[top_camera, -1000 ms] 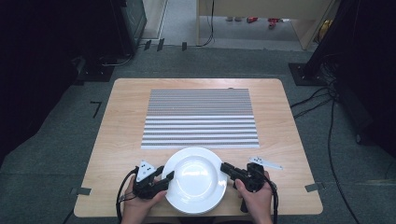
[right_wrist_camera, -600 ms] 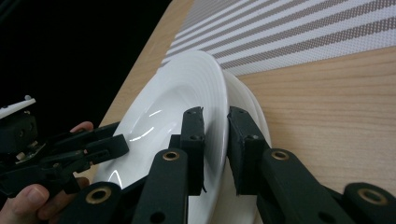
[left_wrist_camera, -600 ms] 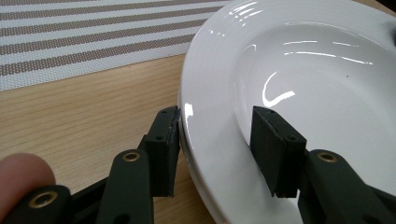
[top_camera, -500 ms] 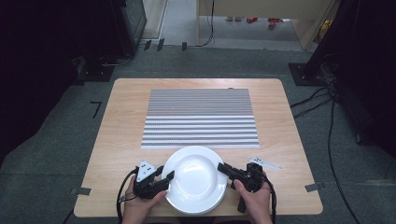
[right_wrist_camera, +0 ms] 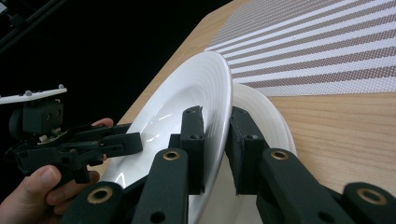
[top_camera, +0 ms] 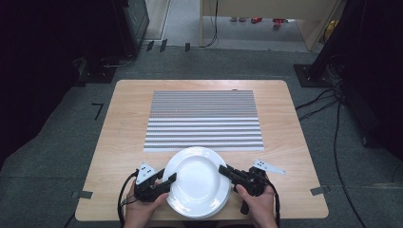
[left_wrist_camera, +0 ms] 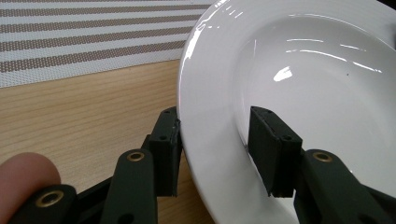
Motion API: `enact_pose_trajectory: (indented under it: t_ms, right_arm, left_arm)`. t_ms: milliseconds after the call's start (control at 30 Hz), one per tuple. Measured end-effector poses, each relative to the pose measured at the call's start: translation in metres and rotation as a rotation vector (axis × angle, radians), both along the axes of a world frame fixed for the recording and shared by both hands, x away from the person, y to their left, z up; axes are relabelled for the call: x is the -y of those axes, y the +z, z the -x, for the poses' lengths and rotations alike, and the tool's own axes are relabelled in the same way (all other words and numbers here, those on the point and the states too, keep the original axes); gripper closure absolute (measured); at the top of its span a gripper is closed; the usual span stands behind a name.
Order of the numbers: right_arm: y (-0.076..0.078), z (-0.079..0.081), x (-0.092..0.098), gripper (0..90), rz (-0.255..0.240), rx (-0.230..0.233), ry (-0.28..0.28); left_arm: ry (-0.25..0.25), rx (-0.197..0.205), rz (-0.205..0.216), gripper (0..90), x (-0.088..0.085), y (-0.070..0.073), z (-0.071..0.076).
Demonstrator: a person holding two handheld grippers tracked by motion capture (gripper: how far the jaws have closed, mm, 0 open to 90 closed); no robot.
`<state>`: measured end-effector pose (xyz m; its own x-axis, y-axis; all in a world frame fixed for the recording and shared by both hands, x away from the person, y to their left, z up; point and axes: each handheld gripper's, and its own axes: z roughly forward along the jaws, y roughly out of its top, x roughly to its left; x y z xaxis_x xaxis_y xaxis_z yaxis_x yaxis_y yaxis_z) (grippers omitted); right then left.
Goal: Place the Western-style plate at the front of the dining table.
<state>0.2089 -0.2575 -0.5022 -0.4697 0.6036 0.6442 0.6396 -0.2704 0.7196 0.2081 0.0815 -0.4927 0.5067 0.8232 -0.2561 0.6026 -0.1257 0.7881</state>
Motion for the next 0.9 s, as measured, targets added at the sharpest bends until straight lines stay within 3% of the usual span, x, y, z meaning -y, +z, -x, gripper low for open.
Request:
enact_pose_trajectory:
  t_ms: [500, 667, 733, 900]
  right_arm:
    - [-0.002, 0.001, -0.005, 78.9, -0.008, 0.055, 0.008]
    - [-0.002, 0.0, -0.006, 75.4, 0.093, 0.016, 0.018]
    - [-0.002, -0.002, -0.005, 76.9, 0.07, -0.005, 0.034]
    - [-0.003, -0.004, -0.001, 80.3, -0.029, 0.0, 0.062]
  left_arm:
    - [0.043, -0.01, 0.148, 65.2, -0.015, 0.002, 0.0]
    - [0.045, 0.009, 0.162, 67.6, -0.014, 0.002, 0.002]
    - [0.046, 0.005, 0.171, 67.6, -0.015, 0.002, 0.002]
    - [0.048, -0.007, 0.193, 67.5, -0.017, 0.001, 0.001]
